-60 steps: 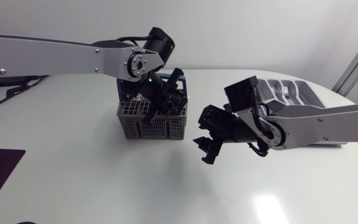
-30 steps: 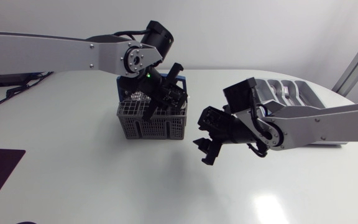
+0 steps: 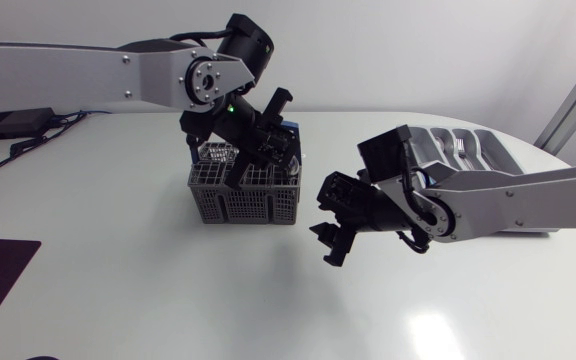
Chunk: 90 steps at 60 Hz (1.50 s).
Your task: Unload the cutlery basket into the drawer organizer.
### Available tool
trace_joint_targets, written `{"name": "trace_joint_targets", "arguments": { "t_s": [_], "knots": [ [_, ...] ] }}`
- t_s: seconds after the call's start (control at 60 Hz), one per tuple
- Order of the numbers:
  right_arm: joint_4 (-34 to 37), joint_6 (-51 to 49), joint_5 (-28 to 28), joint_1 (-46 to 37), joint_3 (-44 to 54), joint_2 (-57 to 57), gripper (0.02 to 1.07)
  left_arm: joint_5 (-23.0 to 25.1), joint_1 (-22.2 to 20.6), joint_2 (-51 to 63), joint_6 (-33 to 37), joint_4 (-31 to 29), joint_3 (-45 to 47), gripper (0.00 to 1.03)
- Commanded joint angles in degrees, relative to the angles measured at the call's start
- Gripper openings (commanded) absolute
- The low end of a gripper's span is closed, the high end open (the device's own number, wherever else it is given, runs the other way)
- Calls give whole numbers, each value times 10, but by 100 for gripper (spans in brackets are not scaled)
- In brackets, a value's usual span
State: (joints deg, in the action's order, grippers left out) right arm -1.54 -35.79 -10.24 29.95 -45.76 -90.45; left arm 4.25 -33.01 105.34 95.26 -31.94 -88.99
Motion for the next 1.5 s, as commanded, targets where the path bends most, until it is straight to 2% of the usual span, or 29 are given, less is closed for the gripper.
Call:
{"name": "trace_joint_targets", "arguments": {
  "t_s": [0.0, 0.45, 1.483],
  "knots": [
    [-3, 0, 1, 4, 5, -12, 65, 6, 3, -17, -7, -5, -18, 4],
    [-3, -2, 0, 4, 5, -12, 65, 6, 3, -28, -13, -15, -28, 4],
    [-1, -1, 2, 4, 11, 3, 65, 0, -3, -95, -32, -81, -33, 4]
  ]
}}
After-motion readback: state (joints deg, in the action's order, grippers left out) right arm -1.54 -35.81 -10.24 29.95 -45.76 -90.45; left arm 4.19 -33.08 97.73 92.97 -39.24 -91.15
